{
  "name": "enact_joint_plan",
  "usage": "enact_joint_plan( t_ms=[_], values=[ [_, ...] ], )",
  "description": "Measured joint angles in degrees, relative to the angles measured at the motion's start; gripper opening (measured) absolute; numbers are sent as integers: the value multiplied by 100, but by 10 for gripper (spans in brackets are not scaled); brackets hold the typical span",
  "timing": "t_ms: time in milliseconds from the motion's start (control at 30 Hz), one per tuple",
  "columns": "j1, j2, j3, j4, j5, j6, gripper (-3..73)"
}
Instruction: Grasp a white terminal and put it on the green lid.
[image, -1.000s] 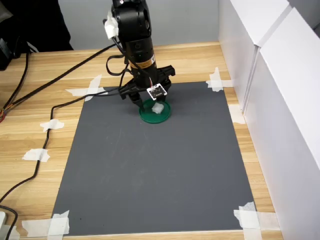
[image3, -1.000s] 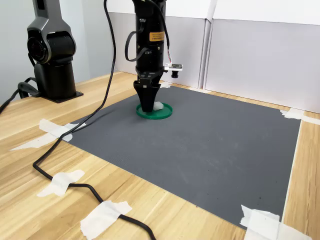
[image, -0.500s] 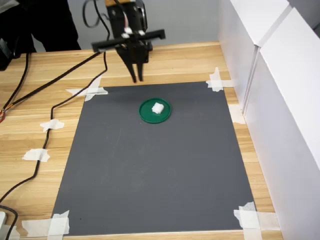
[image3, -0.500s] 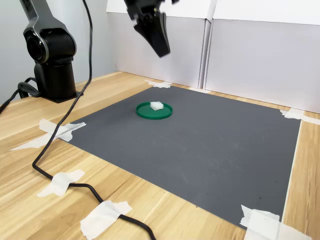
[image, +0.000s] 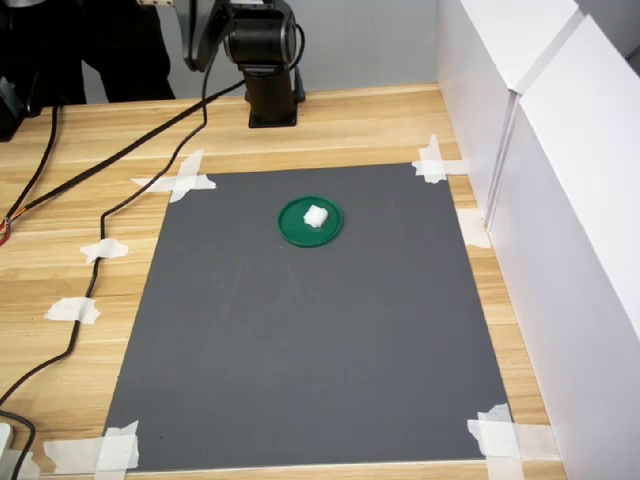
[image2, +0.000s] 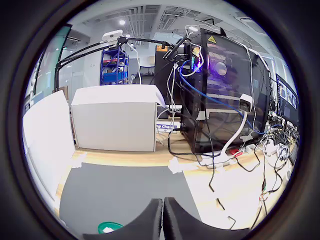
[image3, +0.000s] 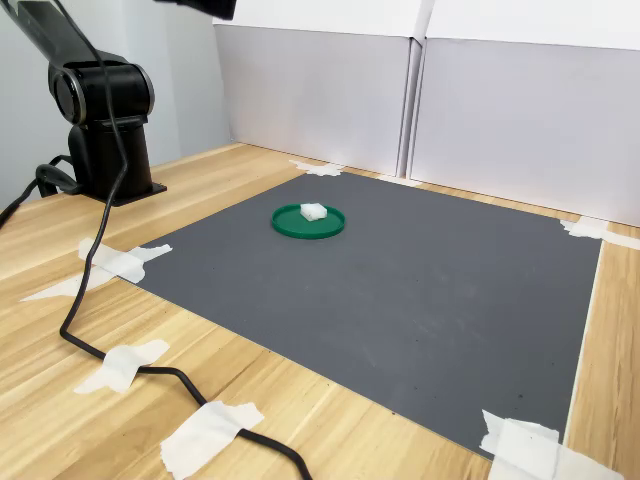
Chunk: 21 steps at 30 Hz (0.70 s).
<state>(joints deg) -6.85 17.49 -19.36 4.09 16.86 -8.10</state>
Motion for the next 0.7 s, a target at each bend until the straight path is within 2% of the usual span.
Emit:
enact_joint_plan(
  t_ms=[300, 700],
  values=[
    [0, -1532, 989, 52, -226, -11, -16],
    [0, -1681, 1139, 64, -132, -11, -16]
  ],
)
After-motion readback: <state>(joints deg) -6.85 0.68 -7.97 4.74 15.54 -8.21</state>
